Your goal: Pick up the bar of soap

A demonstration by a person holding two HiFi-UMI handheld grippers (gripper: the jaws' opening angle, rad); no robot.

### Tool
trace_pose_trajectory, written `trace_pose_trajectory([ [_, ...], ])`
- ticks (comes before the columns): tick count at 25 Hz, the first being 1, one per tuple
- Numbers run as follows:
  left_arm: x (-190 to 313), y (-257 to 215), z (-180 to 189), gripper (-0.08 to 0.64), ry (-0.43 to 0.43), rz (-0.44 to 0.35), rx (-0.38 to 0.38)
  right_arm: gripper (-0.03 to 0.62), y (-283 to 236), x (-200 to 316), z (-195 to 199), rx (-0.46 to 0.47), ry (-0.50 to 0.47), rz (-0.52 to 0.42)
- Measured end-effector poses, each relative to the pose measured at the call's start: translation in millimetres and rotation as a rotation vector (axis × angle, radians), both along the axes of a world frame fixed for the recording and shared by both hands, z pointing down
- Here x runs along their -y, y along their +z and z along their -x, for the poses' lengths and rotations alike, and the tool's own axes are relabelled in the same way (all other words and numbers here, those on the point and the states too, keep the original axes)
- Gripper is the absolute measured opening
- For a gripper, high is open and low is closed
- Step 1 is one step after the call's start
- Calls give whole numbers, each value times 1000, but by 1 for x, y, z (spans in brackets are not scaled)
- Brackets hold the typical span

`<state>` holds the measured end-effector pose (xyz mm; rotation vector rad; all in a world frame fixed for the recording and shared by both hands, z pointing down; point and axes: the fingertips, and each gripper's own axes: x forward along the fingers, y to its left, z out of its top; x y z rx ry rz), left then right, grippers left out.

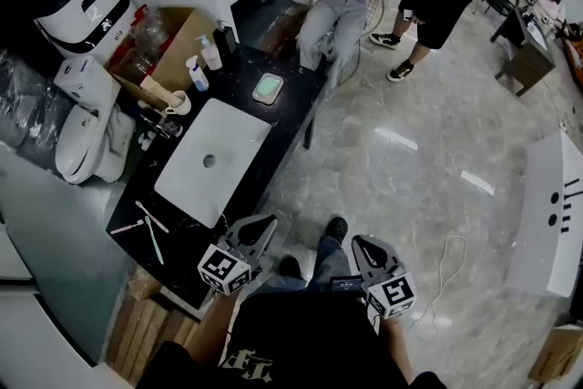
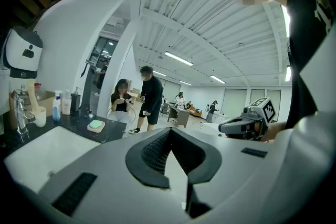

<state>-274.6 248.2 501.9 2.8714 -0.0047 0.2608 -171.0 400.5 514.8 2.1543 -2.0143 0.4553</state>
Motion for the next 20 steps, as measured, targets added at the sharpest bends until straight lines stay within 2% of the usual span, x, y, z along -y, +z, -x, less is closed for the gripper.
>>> trace_pose_trajectory([
  [5, 38, 4, -51, 8, -22, -13, 5, 8, 2, 60, -56, -7, -73, -12],
  [11, 92, 3, -133, 8, -80, -32, 37, 9, -7, 130, -150, -23, -164, -31],
  [20, 149, 0, -241, 8, -186, -30, 55, 9, -7, 199, -282, -55, -287, -17],
])
